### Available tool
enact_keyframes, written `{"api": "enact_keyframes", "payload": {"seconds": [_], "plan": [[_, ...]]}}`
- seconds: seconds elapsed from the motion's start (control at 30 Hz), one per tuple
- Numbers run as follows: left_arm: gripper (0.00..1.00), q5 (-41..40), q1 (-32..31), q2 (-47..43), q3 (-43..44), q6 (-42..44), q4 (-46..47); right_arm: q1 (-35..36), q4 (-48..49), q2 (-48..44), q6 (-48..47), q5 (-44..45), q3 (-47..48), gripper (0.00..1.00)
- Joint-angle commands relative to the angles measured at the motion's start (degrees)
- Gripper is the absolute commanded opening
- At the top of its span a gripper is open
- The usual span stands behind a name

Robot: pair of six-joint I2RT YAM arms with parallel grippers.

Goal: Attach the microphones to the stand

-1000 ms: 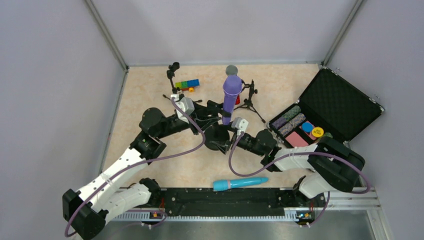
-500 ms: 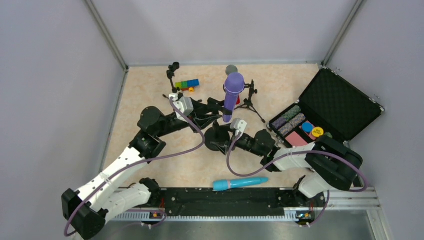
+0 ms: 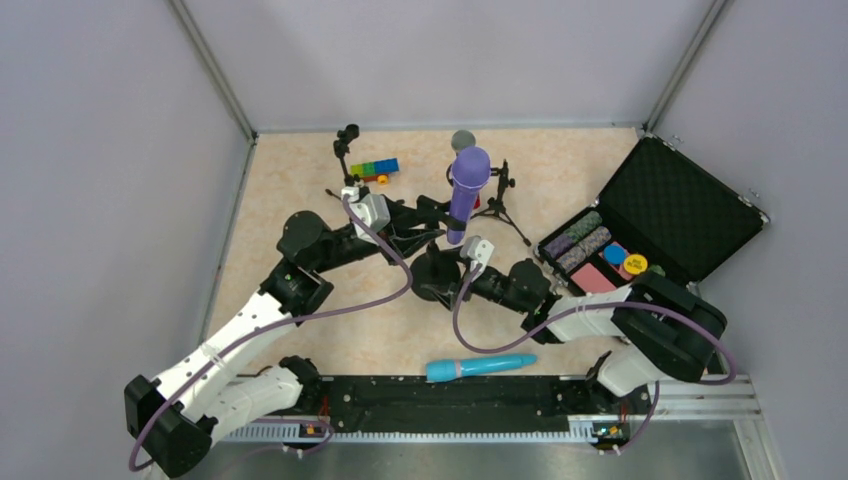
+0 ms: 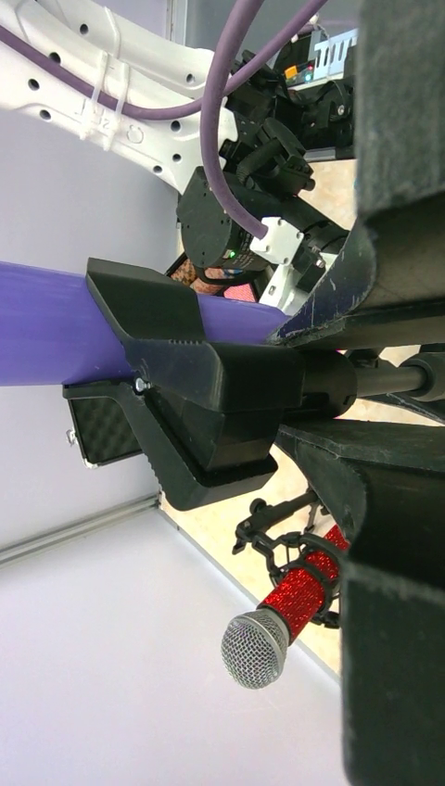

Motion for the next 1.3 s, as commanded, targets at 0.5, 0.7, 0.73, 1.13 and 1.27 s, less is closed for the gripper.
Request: {"api": "enact_keyframes", "payload": {"seconds": [0.5,0.7,0.73,1.13,1.27], "plan": [[0.0,-7.08,-0.1,-1.15,-2.39,2.98,15.25,-0.11,-19.41,-22.3,-0.03,0.05,0.96,0.89],[0.0,-8.51,-0.08,-0.21,-3.55,3.16,16.14,-0.07,-25.1,-29.34,-0.63,0.1,-1.22,0.89],[0.0,-8.77,-0.07,0.07,-3.82,2.95,16.71,-0.07,-25.56,-30.0,-0.66,0.25,-1.67,0.9],[0.0,-13.17,0.14,5.25,-5.01,2.17,19.74,-0.12,-21.75,-30.96,5.24,0.82,-7.47,0.9],[0.0,-14.23,0.76,7.3,-5.01,1.6,21.0,-0.09,-20.89,-30.75,6.51,1.13,-8.73,0.9]]}}
